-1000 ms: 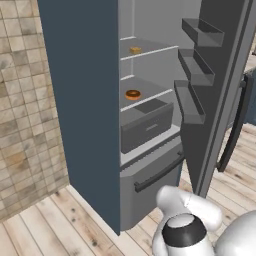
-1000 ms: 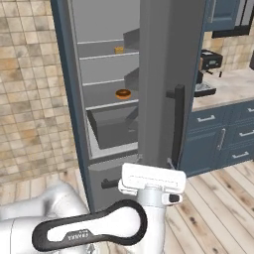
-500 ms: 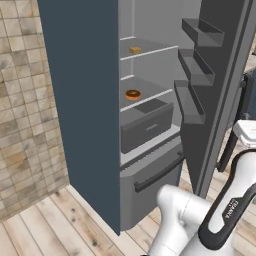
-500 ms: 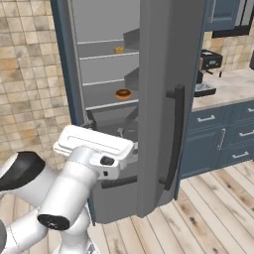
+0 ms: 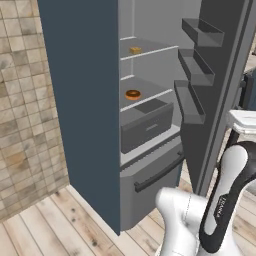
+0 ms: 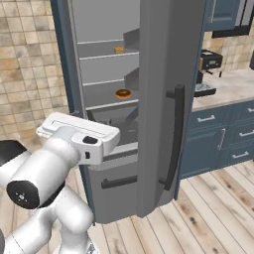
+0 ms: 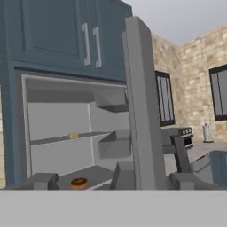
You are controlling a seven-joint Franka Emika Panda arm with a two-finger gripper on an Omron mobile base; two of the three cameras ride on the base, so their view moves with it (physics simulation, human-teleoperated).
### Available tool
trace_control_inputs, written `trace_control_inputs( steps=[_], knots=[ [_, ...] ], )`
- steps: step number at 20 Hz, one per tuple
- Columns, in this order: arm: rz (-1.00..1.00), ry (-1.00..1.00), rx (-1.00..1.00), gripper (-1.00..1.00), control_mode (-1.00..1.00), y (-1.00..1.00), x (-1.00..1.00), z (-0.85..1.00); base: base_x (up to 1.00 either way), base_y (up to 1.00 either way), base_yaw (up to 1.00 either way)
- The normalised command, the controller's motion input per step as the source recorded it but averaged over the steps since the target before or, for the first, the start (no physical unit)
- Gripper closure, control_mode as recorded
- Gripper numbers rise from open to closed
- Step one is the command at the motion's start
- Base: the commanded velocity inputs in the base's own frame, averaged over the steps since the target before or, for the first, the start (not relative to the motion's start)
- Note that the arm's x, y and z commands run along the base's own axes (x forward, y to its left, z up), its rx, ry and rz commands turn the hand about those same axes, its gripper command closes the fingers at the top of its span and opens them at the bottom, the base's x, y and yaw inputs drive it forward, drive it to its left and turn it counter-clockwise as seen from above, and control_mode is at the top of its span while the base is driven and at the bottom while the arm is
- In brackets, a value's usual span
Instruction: Take the cake and donut from the fridge and place them on the empty tray on the dining counter.
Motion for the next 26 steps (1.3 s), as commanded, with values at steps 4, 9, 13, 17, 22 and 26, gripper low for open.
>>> trace_control_inputs(
  steps=[4, 9, 13, 17, 22, 26],
  knots=[
    [-0.24, 0.02, 0.01, -1.00, -1.00, 0.65, 0.70, -0.77, 0.00, 0.00, 0.00],
    [-0.13, -0.15, 0.00, -1.00, -1.00, 0.86, 0.86, -0.67, 0.00, 0.00, 0.00],
    [-0.08, -0.17, -0.01, -1.00, -1.00, 0.16, 0.91, -0.47, 0.00, 0.00, 0.00],
    [-0.12, -0.16, -0.07, -1.00, -1.00, -0.08, 0.60, -0.48, 0.00, 0.00, 0.00],
    [-0.09, -0.10, -0.06, -1.00, -1.00, 0.00, 0.77, -0.53, 0.00, 0.00, 0.00],
    [0.00, 0.00, 0.00, -1.00, -1.00, -0.19, 0.71, -0.24, 0.00, 0.00, 0.00]
  ],
)
